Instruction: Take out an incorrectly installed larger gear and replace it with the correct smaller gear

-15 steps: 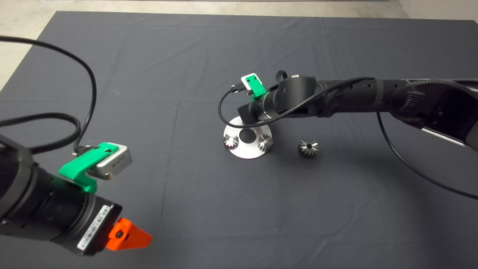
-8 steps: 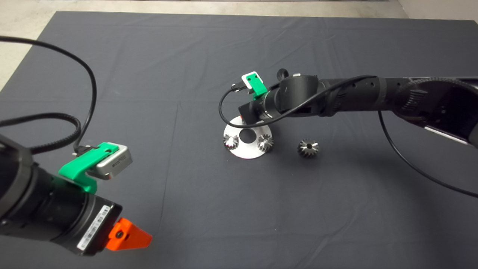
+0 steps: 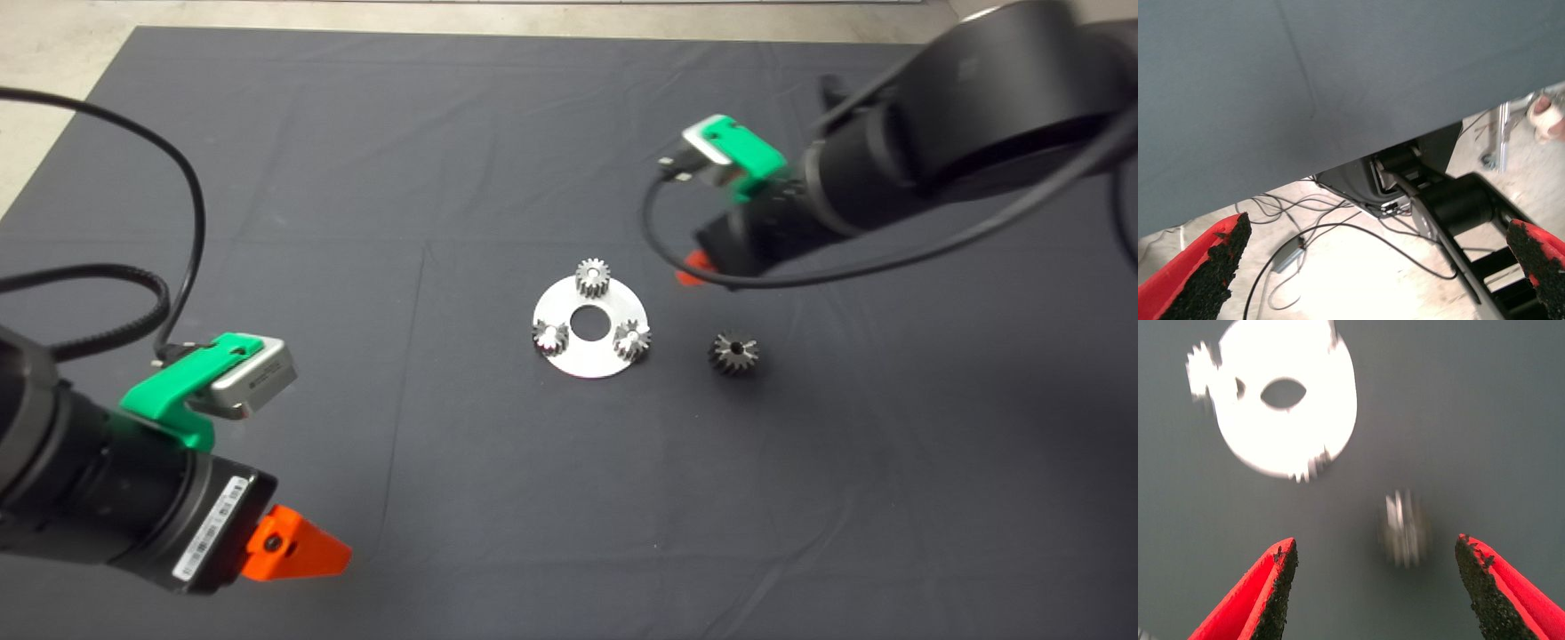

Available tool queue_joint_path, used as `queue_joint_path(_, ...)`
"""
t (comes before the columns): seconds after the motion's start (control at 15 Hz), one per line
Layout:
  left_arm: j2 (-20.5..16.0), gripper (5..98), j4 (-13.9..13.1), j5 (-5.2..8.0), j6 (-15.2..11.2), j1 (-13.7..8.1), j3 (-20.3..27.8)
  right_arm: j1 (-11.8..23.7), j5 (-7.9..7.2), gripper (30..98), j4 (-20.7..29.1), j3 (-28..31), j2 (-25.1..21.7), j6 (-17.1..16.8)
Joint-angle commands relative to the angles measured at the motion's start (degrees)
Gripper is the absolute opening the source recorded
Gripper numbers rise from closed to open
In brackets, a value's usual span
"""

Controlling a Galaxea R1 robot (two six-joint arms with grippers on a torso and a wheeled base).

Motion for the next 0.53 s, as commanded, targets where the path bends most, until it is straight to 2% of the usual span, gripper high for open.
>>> queue_joint_path(0.0,4.6,98.1,-0.8,5.69,0.6,-0.84,-2.35,8.61,-1.22,62.8,21.62,21.7,-14.61,11.5)
queue_joint_path(0.13,6.18,98.1,-0.8,5.68,0.78,-0.93,-2.35,8.61,-1.04,67.0,24.1,22.14,-15.93,11.68)
queue_joint_path(0.27,6.76,98.1,-0.86,5.45,0.87,-0.98,-1.65,8.61,-0.95,68.5,24.45,22.49,-17.52,11.59)
queue_joint_path(0.33,7.29,98.1,-0.8,5.24,0.8,-1.11,-2.72,8.61,-0.87,72.2,24.45,22.5,-17.34,11.74)
queue_joint_path(0.4,5.92,98.1,-0.8,5.24,0.69,-1.11,-4.11,8.61,-0.87,73.0,24.53,22.5,-17.34,11.95)
queue_joint_path(0.47,5.54,98.1,-0.8,4.77,1.04,-1.34,-2.8,8.61,-0.95,73.0,24.54,22.58,-16.62,11.66)
